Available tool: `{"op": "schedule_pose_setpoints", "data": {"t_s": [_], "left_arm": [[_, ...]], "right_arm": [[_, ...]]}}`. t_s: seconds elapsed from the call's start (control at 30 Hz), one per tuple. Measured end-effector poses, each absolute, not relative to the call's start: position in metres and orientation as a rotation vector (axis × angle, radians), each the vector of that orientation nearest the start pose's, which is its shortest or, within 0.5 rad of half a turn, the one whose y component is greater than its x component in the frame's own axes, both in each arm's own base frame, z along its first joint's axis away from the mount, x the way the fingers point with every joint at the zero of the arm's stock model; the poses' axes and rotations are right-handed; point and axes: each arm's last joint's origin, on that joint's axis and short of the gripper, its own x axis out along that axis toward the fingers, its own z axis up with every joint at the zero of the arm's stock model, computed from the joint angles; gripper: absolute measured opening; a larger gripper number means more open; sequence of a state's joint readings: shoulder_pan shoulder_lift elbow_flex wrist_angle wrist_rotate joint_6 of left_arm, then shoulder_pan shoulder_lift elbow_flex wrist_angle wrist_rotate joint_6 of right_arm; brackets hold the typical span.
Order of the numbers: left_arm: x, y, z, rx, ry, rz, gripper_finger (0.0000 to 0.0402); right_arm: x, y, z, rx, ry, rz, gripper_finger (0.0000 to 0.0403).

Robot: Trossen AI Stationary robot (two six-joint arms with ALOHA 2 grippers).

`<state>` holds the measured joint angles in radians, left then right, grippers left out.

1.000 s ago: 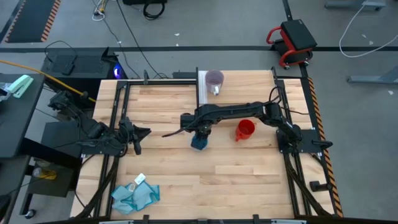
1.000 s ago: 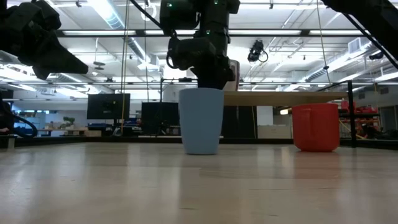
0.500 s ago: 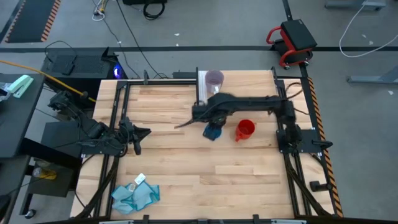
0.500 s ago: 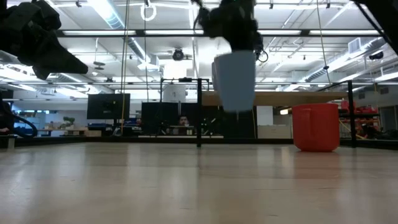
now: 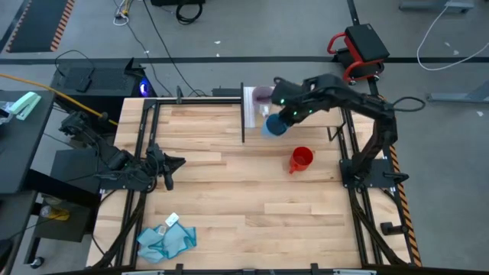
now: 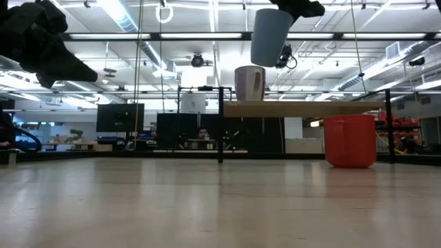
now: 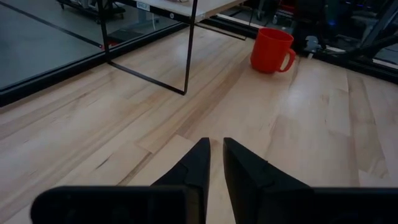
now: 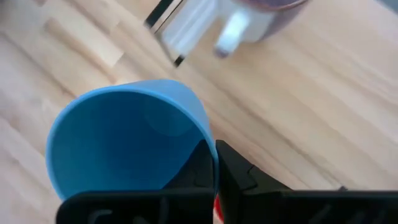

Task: Stack small to large cups/mugs on shelf
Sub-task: Put the blue mug on the shelf

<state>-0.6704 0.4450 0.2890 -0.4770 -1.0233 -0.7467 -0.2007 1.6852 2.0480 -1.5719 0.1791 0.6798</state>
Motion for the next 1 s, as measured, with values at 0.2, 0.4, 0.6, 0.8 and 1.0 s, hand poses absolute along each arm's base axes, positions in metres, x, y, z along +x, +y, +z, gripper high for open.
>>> {"op": "schedule_pose_setpoints", "data": {"t_s": [0.2, 0.4, 0.6, 0.8, 1.0], "left_arm": [[0.094, -0.043, 0.189, -0.251, 0.266, 0.468, 0.0048], [0.093, -0.043, 0.189, -0.246, 0.27, 0.468, 0.0053], [0.093, -0.042, 0.189, -0.22, 0.277, 0.465, 0.0047], [0.093, -0.042, 0.189, -0.218, 0.277, 0.465, 0.0047], [0.093, -0.042, 0.189, -0.217, 0.278, 0.465, 0.0045]], "right_arm": [[0.273, -0.086, 0.424, 0.641, 1.021, -0.787, 0.0002], [0.264, -0.112, 0.42, 0.675, 1.028, -0.842, 0.0002], [0.253, -0.131, 0.416, 0.7, 1.043, -0.879, 0.0002], [0.243, -0.15, 0.407, 0.716, 1.074, -0.926, 0.0002], [0.23, -0.173, 0.394, 0.761, 1.11, -0.997, 0.0002]]}}
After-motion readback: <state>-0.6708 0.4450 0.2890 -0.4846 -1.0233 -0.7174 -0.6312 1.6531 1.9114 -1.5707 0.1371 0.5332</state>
